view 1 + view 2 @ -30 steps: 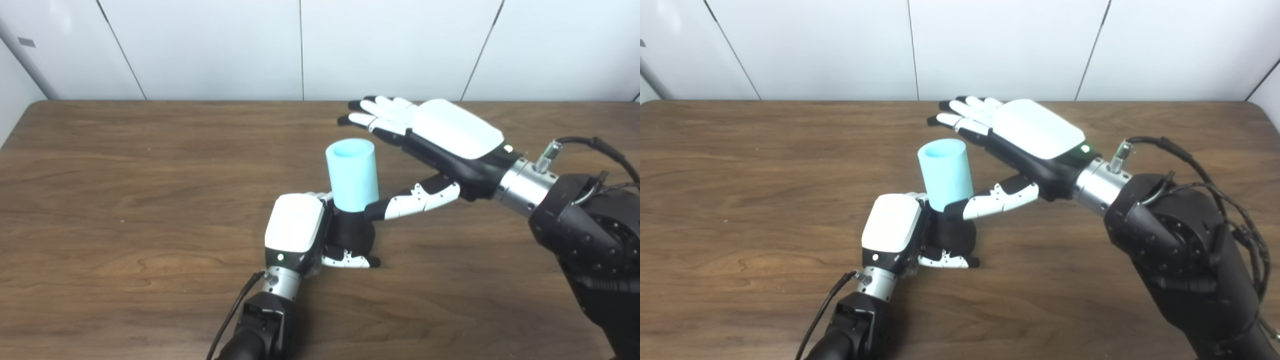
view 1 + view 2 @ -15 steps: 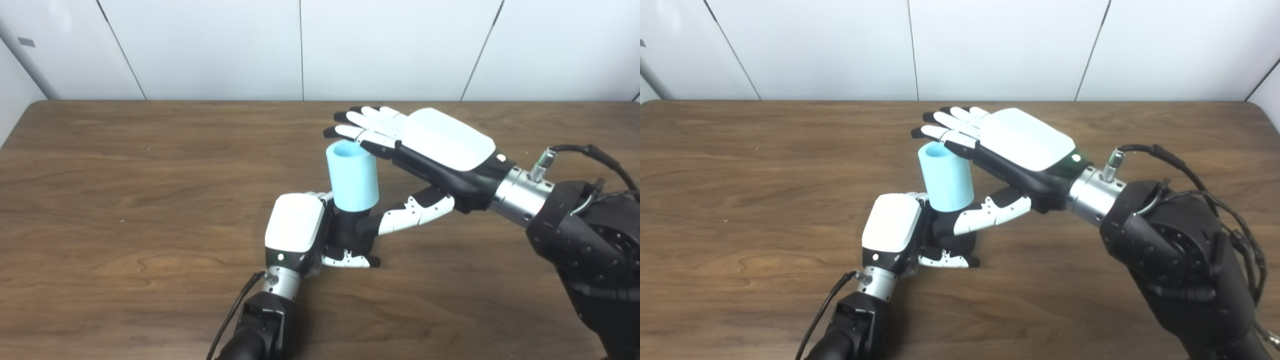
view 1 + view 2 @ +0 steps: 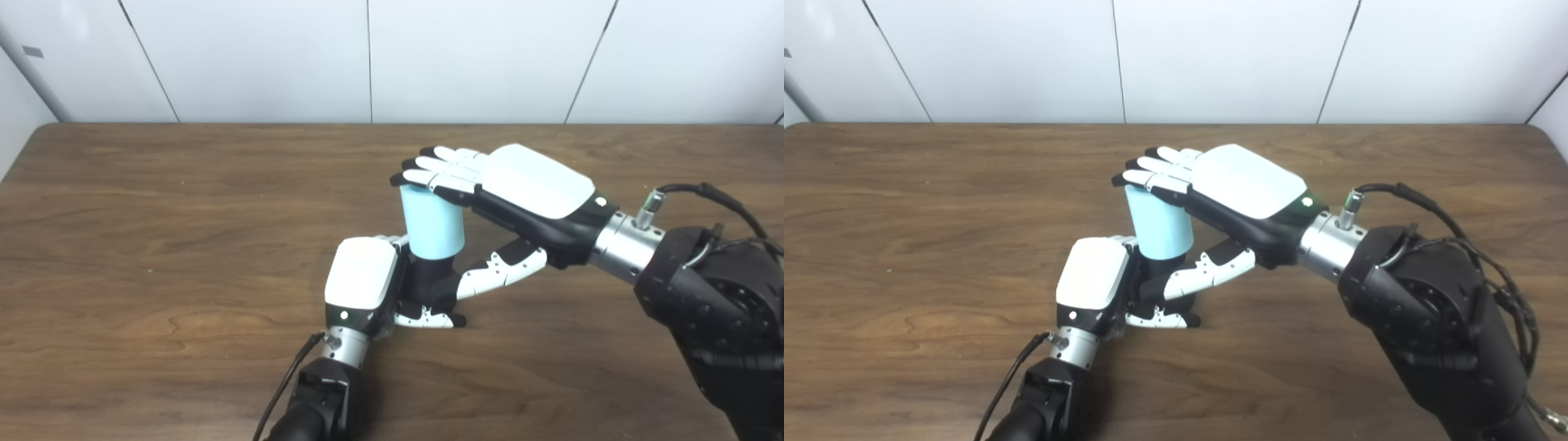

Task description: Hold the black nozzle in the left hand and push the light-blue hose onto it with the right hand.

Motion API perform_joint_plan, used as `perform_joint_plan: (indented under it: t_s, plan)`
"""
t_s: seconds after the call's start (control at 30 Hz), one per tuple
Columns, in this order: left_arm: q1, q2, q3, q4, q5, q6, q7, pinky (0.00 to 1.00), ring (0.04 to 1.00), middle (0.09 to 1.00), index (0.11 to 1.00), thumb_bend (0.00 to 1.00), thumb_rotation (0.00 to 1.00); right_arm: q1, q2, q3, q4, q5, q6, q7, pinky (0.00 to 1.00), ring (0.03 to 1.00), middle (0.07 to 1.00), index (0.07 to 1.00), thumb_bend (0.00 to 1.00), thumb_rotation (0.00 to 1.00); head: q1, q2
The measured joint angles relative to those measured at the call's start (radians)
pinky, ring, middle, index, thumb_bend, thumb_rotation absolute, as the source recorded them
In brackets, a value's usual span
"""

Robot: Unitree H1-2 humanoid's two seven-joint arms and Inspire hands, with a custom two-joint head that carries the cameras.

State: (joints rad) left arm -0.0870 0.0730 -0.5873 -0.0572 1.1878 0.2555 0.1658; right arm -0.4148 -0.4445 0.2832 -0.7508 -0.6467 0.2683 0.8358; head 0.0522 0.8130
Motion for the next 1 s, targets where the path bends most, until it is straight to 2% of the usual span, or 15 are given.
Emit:
perform_joint_plan:
  t_s: [0.23, 0.4, 0.5, 0.67, 0.83, 1.0]
  plan:
    - [0.0, -0.001, 0.0, 0.0, 0.0, 0.001, 0.0, 0.5, 0.522, 0.441, 0.511, 0.52, 0.0, 0.009, 0.0, -0.001, 0.031, -0.008, -0.022, -0.012, 0.9, 0.976, 0.931, 0.896, 0.6, 0.89, 0.002, 0.002]
    - [0.0, -0.003, 0.0, 0.0, 0.0, 0.002, 0.0, 0.49, 0.511, 0.42, 0.51, 0.52, 0.0, 0.014, -0.004, -0.002, 0.042, -0.01, -0.042, -0.022, 0.89, 0.985, 0.935, 0.894, 0.59, 0.92, 0.003, 0.003]
    - [0.0, -0.004, -0.001, 0.0, 0.0, 0.003, 0.0, 0.52, 0.538, 0.456, 0.502, 0.52, 0.0, 0.016, -0.01, -0.003, 0.043, -0.01, -0.045, -0.024, 0.89, 0.983, 0.931, 0.892, 0.6, 0.92, 0.003, 0.003]
    - [0.001, -0.005, -0.002, 0.0, 0.0, 0.004, -0.002, 0.52, 0.538, 0.464, 0.502, 0.52, 0.0, 0.026, -0.019, -0.005, 0.04, -0.011, -0.05, -0.028, 0.89, 0.989, 0.933, 0.893, 0.61, 0.94, 0.002, 0.006]
    - [0.002, -0.004, -0.003, -0.002, 0.0, 0.003, -0.003, 0.52, 0.538, 0.463, 0.503, 0.52, 0.0, 0.044, -0.023, -0.016, 0.017, -0.012, -0.043, -0.028, 0.88, 0.989, 0.935, 0.883, 0.61, 0.89, 0.003, 0.009]
    - [0.002, -0.004, -0.003, -0.002, 0.0, 0.002, -0.003, 0.5, 0.518, 0.441, 0.507, 0.52, 0.0, 0.062, -0.025, -0.021, -0.012, -0.013, -0.036, -0.027, 0.89, 0.992, 0.935, 0.882, 0.59, 0.89, -0.002, 0.009]
